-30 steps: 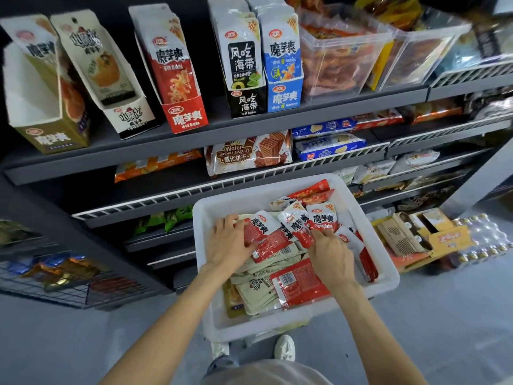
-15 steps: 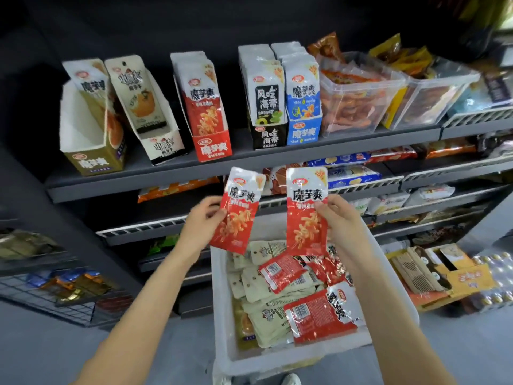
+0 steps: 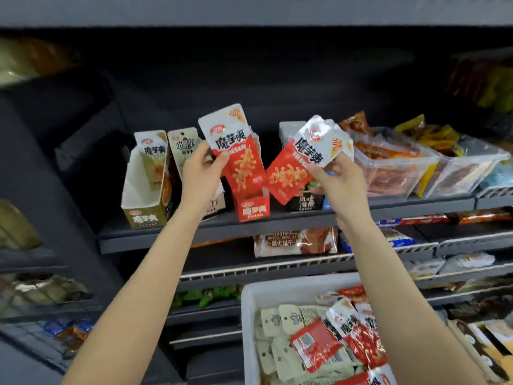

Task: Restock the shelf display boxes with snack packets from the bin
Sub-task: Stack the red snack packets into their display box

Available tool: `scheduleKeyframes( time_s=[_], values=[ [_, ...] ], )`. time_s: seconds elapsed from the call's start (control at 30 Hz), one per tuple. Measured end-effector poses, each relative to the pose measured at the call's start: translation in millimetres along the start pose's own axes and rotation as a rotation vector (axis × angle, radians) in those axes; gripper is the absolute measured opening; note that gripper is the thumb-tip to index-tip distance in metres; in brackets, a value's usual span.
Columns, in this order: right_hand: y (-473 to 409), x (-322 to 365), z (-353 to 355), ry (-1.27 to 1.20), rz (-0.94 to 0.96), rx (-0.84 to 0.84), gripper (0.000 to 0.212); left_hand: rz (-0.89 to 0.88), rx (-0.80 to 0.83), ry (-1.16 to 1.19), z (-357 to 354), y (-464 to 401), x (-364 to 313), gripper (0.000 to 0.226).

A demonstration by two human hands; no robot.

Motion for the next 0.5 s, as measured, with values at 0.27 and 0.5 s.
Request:
scheduleKeyframes(
  time_s=[0.27,0.5],
  values=[
    [-19,2,-16,-0.015,0.158,-0.206,0.025,0.003,0.045,-0.151,-11,-70,16,0.025],
    [-38,-17,-35,-0.062,0.068,-0.113,0.019,-0.04,0.071,-0.443,-5,-87,33,0.043]
  ],
)
Point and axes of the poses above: each hand's wrist, its own y-axis away from the middle knuckle, its own z-axis out of the back of the hand, x = y × z, the point moved 1 cm from there along -y, towards the middle knuckle, and after that the axes turned 9 degrees about z, right-handed, at the moved point
